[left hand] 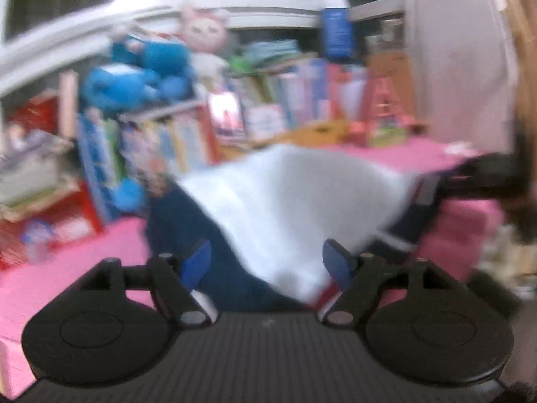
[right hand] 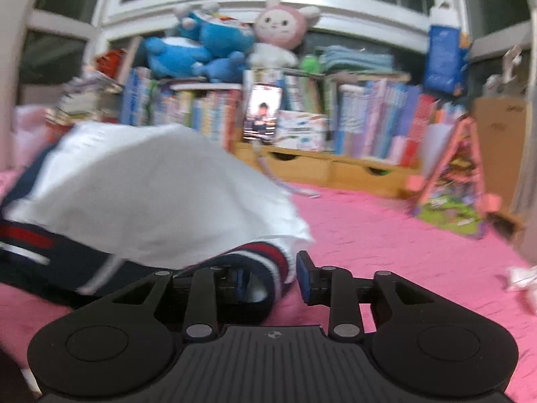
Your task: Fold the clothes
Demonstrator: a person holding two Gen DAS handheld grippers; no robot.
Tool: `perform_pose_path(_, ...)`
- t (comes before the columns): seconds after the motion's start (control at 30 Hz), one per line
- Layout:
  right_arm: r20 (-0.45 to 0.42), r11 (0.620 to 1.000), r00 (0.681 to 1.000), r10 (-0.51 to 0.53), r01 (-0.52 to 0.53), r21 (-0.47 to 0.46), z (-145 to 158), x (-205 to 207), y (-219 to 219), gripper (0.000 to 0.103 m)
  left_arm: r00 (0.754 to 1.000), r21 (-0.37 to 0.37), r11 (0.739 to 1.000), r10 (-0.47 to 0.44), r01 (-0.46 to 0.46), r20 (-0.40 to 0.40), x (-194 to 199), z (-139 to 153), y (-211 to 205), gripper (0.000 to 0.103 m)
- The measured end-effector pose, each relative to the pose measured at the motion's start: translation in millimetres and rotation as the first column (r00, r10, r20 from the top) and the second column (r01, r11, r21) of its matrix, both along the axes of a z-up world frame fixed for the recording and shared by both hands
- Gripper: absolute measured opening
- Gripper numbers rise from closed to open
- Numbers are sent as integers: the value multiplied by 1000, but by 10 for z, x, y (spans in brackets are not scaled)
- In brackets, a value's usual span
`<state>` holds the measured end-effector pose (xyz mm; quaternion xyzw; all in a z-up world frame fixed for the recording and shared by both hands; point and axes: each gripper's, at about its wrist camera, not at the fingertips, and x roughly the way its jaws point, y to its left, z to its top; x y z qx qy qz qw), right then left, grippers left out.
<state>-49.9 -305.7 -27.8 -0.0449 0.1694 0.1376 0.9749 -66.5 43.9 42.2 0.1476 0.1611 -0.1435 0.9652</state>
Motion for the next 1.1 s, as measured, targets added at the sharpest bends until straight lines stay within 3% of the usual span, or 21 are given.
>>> perform_pose_path(0.1, -47, 993, 996, 81, -77, 95, 61, -107, -73, 43, 992, 114, 987, 121, -118, -21, 442, -208, -43, 71)
perform_pose_path(0.17, -68, 978, 987, 143, -130, 164, 87, -192, -93, 54, 983, 176, 972, 172, -159, -60, 687, -408, -67, 69)
perform_pose_path(0.23, -75, 952, 974, 213, -189, 239, 119, -264, -107, 57, 976, 180, 969, 192, -172, -100, 769, -537, -41, 69)
perform_pose_path(0.3, -79, 893, 942, 326, -279, 354, 138, -286, -92, 57, 969, 168, 969, 206, -182, -135, 795, -631, 0, 69)
perform_pose_path(0.37, -68, 788, 879, 471, -385, 479, 142, -251, -7, 59, 965, 152, 970, 211, -188, -156, 754, -674, 63, 70)
perform_pose_path(0.43, -50, 663, 791, 609, -474, 579, 139, -211, 146, 68, 963, 130, 973, 210, -189, -170, 697, -673, 118, 70)
perform_pose_path(0.5, -87, 589, 691, 718, -536, 604, 87, -146, 542, 69, 961, 118, 974, 211, -192, -181, 664, -646, 167, 71)
perform_pose_path(0.53, -113, 570, 647, 754, -558, 603, 54, -123, 751, 69, 960, 119, 974, 214, -194, -182, 641, -642, 188, 71)
perform_pose_path(0.6, -181, 575, 593, 785, -588, 569, -31, -83, 1165, 69, 959, 124, 973, 213, -192, -185, 613, -647, 215, 71)
perform_pose_path(0.63, -213, 592, 585, 782, -593, 545, -68, -59, 1334, 68, 959, 127, 973, 213, -191, -187, 605, -652, 230, 71)
perform_pose_path(0.77, -250, 682, 652, 716, -575, 452, -112, 13, 1752, 64, 957, 111, 975, 213, -194, -198, 624, -677, 327, 72)
perform_pose_path(0.8, -242, 699, 674, 698, -569, 434, -96, 7, 1817, 64, 955, 102, 975, 214, -197, -203, 627, -683, 350, 72)
perform_pose_path(0.83, -234, 698, 675, 700, -578, 423, -76, -3, 1881, 64, 955, 92, 976, 214, -199, -207, 632, -688, 373, 72)
perform_pose_path(0.9, -208, 651, 631, 747, -633, 418, -22, -56, 1958, 71, 954, 73, 977, 213, -202, -213, 630, -690, 404, 72)
perform_pose_path(1.0, -134, 498, 495, 859, -743, 447, 77, -212, 1857, 70, 954, 72, 976, 215, -205, -206, 603, -684, 414, 73)
perform_pose_path(1.03, -130, 485, 482, 866, -751, 449, 101, -245, 1784, 70, 955, 77, 975, 220, -208, -200, 587, -678, 407, 73)
perform_pose_path(1.1, -146, 562, 552, 821, -736, 376, 137, -305, 1591, 70, 956, 97, 970, 236, -222, -176, 534, -643, 373, 72)
